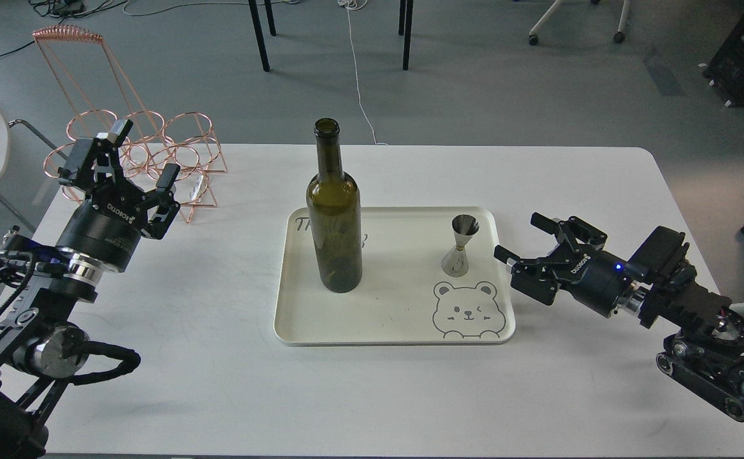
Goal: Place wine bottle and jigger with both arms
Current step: 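Reach the right gripper toward the metal jigger on the tray, then close the right gripper on the jigger and lift it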
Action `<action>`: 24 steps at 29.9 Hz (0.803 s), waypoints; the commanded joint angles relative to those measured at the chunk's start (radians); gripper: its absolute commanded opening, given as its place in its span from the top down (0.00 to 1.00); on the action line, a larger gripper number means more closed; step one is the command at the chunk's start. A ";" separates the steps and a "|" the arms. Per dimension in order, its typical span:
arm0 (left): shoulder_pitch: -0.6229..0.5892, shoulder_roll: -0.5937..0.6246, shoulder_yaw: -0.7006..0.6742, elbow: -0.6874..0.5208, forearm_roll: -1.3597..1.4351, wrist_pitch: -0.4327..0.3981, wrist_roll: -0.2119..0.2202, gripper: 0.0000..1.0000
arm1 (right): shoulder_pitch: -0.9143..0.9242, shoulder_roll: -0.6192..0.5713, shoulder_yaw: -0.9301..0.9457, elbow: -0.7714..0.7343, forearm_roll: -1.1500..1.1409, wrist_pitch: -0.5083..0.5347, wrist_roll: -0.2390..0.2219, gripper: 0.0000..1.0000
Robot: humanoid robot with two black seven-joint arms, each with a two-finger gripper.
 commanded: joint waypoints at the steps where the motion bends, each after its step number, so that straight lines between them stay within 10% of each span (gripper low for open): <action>1: -0.001 -0.004 -0.002 0.001 0.000 0.000 0.000 0.02 | 0.004 0.070 -0.001 -0.064 -0.035 0.000 0.000 0.02; 17: 0.001 -0.004 -0.002 0.001 0.000 -0.002 0.000 0.02 | 0.073 0.299 0.001 -0.325 -0.042 0.000 0.000 0.30; 24: 0.001 -0.013 0.000 0.001 0.002 -0.002 0.000 0.02 | 0.086 0.307 0.001 -0.329 -0.042 0.000 0.000 0.67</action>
